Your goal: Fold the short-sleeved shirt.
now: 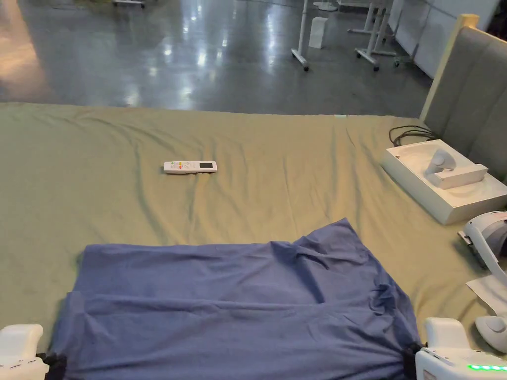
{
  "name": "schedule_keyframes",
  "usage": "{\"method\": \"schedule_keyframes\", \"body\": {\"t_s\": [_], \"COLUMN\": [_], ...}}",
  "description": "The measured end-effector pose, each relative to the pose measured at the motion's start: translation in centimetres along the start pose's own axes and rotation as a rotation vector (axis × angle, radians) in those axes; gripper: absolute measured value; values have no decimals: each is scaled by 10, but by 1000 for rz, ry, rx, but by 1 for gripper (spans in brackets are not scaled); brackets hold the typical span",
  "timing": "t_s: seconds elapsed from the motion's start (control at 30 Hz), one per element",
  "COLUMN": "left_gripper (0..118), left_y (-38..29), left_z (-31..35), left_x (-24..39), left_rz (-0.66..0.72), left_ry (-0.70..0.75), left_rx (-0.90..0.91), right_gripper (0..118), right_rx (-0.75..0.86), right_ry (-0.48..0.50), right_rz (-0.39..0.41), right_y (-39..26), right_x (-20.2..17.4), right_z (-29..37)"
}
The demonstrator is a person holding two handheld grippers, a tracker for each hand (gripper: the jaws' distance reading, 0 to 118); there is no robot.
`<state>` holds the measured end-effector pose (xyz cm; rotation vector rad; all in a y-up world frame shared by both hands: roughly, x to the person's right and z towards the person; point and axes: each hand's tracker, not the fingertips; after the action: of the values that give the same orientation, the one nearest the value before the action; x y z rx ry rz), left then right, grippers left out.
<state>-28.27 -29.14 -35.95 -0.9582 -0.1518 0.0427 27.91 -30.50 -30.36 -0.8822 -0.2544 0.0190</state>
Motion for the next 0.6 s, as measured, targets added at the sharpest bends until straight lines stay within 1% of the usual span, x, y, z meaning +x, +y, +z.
{"method": "schedule_keyframes", "body": {"t_s": [0.03,0.13,0.17,0.27,0.3,0.37,0.4,0.43,0.53,0.57,0.6], "left_gripper": [7,6,6,6,6,6,6,6,6,6,6], "left_y": [3,4,-1,-22,-32,-54,-65,-72,-101,-103,-108], "left_z": [-20,-20,4,9,48,65,68,79,82,74,72], "left_x": [1,1,-14,-10,-29,-45,-51,-38,-41,-26,-22], "left_rz": [-2,-12,-8,-18,-15,20,25,10,5,3,3], "left_ry": [2,-5,-8,-12,-17,-46,-59,-49,-56,-48,-51], "left_rx": [8,34,35,43,46,11,-7,-5,-67,-64,-74], "right_gripper": [6,6,6,6,6,6,6,6,6,6,6], "right_rx": [19,42,38,39,36,30,12,8,-30,-49,-49], "right_ry": [10,22,15,-6,0,-1,8,17,3,-9,-8], "right_rz": [-3,-27,-27,-36,-38,-47,-67,-76,-35,-16,-12], "right_y": [-1,-3,-6,-20,-28,-42,-50,-60,-80,-84,-89], "right_x": [1,4,4,8,11,9,10,10,-1,-5,-1], "right_z": [8,34,42,66,74,95,101,108,115,112,102]}}
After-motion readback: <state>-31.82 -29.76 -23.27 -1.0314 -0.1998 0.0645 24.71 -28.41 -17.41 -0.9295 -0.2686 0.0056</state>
